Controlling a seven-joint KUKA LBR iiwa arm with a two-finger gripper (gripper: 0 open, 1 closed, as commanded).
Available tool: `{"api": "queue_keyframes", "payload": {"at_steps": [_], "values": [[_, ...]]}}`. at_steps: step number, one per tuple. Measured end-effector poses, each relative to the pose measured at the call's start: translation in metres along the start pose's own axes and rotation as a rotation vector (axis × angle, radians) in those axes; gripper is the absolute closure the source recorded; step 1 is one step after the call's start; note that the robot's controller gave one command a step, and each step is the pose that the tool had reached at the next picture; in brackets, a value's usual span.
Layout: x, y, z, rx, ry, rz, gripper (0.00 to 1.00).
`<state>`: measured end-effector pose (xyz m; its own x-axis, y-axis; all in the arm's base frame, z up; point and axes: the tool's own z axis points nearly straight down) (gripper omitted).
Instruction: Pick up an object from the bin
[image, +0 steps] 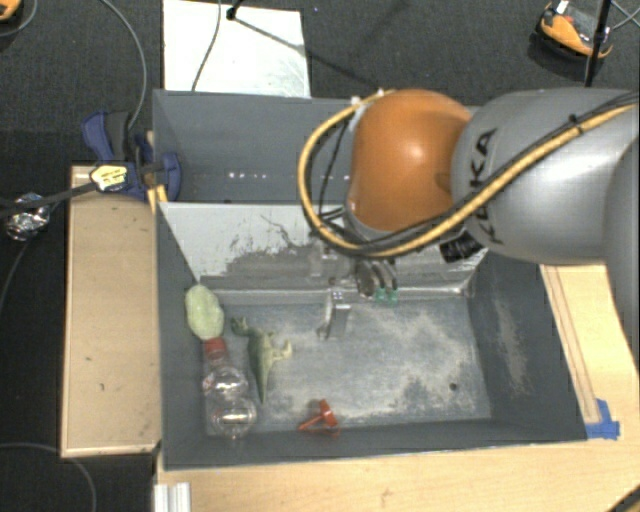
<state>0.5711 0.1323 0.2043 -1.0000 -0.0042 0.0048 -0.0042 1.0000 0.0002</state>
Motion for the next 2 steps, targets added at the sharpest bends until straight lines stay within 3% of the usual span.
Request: {"api": "queue_keyframes", "payload": {"at_steps": [1,2], "values": [[-0.002,-0.001,-0.005,-0.001,-0.008,0.004,0.0],[0.003,0.026,0.049,-0.003,-0.012,0.056,0.0]]}}
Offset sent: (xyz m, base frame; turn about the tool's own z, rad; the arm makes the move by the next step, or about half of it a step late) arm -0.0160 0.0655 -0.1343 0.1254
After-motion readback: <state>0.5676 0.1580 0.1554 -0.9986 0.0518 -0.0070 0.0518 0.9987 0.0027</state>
